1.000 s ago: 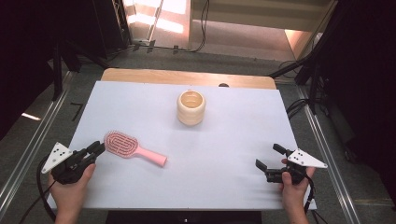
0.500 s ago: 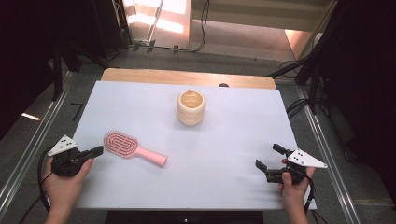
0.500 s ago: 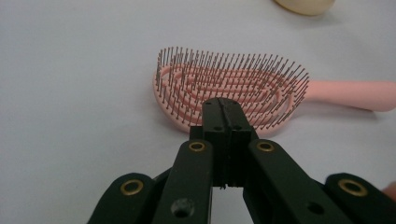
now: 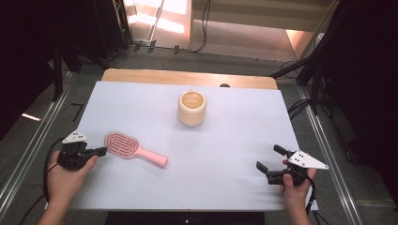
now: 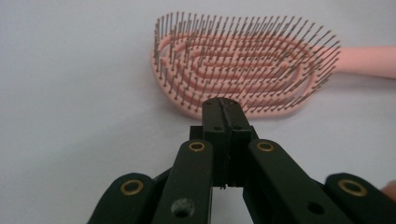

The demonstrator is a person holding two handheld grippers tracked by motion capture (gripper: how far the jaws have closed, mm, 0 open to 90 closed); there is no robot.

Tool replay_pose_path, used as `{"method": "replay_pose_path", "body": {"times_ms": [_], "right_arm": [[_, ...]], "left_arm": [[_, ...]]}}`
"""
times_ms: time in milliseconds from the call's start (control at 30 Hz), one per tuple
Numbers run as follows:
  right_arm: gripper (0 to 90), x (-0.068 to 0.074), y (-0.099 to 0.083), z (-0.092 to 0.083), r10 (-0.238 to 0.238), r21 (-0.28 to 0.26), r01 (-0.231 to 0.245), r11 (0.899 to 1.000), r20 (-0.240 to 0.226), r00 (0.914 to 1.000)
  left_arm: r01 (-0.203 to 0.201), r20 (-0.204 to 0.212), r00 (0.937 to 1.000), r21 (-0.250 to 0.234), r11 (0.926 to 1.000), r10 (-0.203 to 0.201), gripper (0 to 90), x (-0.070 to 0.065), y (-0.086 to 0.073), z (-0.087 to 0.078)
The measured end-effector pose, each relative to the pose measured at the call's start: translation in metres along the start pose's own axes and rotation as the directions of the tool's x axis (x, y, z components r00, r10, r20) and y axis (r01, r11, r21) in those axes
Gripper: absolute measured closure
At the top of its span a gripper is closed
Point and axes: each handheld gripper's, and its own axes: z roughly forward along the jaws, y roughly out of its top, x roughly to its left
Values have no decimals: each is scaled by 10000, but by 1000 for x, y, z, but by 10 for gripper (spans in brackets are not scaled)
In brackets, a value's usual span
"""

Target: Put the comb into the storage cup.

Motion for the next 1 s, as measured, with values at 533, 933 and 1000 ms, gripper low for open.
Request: {"method": "replay_pose_path", "body": {"times_ms": [533,933,1000], "right_arm": [[0,0,0,0,4,15,-4,10000,6,10000],[0,1,0,0,18,31,-18,10000,1,10000],[0,1,0,0,6,35,-6,10000,0,10000]], "left_arm": [[-206,-288,9993,1123,9935,240,900,6,16,17],[-168,-455,9987,1071,9941,217,900,7,36,33],[-219,-487,9984,1087,9938,274,900,7,41,36]]}}
